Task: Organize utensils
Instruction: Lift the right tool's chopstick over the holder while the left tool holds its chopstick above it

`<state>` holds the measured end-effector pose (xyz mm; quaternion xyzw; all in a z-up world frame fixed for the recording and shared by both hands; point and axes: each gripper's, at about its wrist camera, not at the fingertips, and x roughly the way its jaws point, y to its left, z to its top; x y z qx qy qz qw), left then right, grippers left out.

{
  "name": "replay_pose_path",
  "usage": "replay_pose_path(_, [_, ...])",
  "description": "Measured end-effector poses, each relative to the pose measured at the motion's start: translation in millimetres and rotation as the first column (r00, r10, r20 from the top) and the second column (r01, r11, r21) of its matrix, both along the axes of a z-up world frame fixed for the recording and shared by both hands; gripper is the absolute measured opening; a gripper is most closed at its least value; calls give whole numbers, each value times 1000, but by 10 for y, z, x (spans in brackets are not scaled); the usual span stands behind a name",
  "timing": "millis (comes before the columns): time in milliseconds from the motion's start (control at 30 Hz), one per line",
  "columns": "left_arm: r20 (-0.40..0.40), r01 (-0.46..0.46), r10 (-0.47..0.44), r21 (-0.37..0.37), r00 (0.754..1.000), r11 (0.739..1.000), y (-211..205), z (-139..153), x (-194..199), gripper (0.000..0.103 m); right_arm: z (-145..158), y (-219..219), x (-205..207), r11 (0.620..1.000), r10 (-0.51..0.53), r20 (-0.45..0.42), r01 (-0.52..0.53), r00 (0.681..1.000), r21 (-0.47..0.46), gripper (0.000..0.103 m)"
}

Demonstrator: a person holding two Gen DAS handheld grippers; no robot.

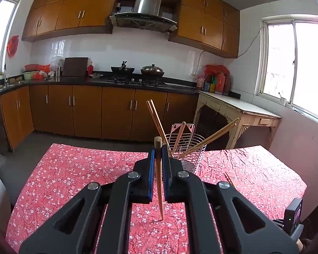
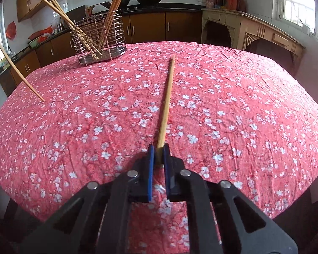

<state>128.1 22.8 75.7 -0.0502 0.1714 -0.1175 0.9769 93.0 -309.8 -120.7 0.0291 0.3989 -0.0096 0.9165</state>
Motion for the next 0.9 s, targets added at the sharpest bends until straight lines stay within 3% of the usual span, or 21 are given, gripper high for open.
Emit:
replay_pose_path(267, [-5, -9, 9, 0, 1000, 1000, 14, 10, 11, 7, 207, -211, -60, 998, -48, 54, 46, 997, 36, 8])
replay_pose_path(567, [-4, -10, 10, 1, 1000, 1000, 17, 7, 12, 7, 820, -349, 21, 997, -72, 202, 65, 977, 39, 8])
replay_pose_path(900, [-8, -12, 12, 3, 1000, 1000, -1, 23, 66, 7, 1502, -410, 378, 996, -77, 342, 61, 937, 58, 7])
